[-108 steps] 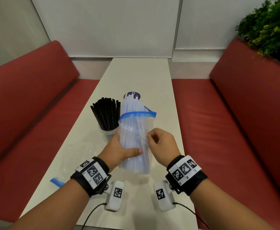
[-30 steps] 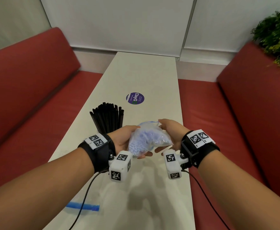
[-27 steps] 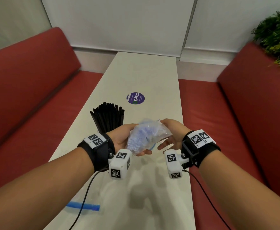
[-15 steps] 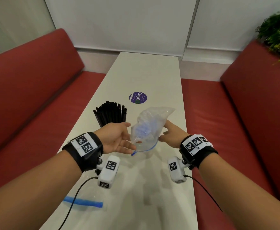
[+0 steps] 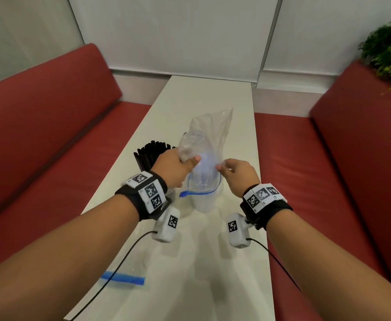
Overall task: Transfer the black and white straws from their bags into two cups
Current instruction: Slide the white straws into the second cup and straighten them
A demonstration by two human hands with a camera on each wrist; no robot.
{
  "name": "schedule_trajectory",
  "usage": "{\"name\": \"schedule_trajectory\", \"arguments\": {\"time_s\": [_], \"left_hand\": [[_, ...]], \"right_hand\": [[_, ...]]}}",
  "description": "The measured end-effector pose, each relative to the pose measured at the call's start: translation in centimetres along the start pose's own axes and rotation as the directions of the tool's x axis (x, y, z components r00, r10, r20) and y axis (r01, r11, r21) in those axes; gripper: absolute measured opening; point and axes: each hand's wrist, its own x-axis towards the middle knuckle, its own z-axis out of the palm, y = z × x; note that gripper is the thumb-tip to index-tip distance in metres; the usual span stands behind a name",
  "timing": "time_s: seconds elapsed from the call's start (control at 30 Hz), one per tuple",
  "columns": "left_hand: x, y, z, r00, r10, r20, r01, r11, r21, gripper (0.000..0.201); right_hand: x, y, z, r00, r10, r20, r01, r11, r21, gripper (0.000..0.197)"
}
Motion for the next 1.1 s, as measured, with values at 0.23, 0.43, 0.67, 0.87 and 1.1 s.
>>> {"name": "schedule_trajectory", "arguments": {"time_s": [0.23,0.43,0.67,0.87,1.1], "left_hand": [[0.3,2.7,-1.5,0.999,0.022,-0.022,-0.022,1.0,0.012,0.025],[0.0,4.2,-3.7,0.983,0.17,-0.068,-0.178,0.977,-0.121,0.041],[-5.5,4.2,-8.0,0.931,0.331,-0.155,-0.359,0.908,-0.215,0.026],[-10.2,-3.9,-8.5,0.998,0.033,0.047,-0.016,0.946,-0.324,0.032],[-13.0,-12.4,-1.6,0.895,-0.263,0.36,0.33,0.933,-0.14,0.027]], "right_hand": [[-0.1,-1.0,-1.7,0.991,-0.042,-0.127,0.047,0.998,0.035,0.027],[-1.7,-4.7,-3.5,0.972,-0.131,-0.194,0.182,0.943,0.278,0.029],[-5.8,-7.9,-4.5,0.915,-0.275,-0.296,0.38,0.835,0.399,0.01],[-9.0,-4.5,-1.9,0.956,-0.259,-0.136,0.292,0.84,0.456,0.026],[-13.3,1.6,6.3,0.93,-0.123,0.347,0.05,0.976,0.212,0.041]]}}
